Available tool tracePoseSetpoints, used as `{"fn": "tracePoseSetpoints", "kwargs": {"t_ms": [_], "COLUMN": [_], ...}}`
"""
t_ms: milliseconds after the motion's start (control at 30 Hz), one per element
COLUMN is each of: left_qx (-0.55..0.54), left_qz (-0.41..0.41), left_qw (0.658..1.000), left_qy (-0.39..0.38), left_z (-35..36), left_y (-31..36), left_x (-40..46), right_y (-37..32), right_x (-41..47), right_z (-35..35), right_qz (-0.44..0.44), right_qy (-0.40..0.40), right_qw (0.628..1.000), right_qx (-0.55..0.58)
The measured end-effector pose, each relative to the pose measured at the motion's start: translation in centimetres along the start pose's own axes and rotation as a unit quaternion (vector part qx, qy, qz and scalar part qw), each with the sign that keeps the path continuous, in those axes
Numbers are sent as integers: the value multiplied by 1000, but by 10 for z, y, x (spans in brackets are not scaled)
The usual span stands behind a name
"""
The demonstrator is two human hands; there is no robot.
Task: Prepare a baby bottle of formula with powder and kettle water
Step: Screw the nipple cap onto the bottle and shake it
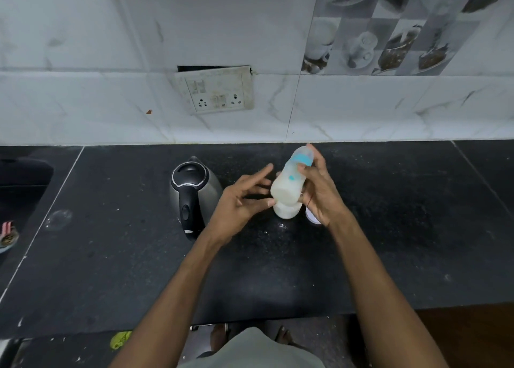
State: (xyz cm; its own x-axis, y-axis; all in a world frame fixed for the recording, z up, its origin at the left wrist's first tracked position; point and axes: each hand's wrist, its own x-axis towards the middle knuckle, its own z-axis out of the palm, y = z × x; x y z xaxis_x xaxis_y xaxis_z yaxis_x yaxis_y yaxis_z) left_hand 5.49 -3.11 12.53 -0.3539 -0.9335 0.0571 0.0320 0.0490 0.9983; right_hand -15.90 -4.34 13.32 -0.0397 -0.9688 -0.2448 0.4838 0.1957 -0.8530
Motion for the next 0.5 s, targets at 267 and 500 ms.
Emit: {"fn": "tracePoseSetpoints", "kwargs": {"t_ms": [267, 500], "left_qx": [-62, -60], "left_qz": [-37, -65], "left_qw": [978, 957], "left_qy": [198, 276], "left_z": [-39, -36], "left_y": [-1, -6], "left_x": [24, 32], "right_y": [11, 2], "right_x": [-6, -3], "right_z": [15, 29], "right_qz": [-78, -80], "right_qy": [75, 20], "right_qw": [992, 987], "right_qx": [-70, -140]}}
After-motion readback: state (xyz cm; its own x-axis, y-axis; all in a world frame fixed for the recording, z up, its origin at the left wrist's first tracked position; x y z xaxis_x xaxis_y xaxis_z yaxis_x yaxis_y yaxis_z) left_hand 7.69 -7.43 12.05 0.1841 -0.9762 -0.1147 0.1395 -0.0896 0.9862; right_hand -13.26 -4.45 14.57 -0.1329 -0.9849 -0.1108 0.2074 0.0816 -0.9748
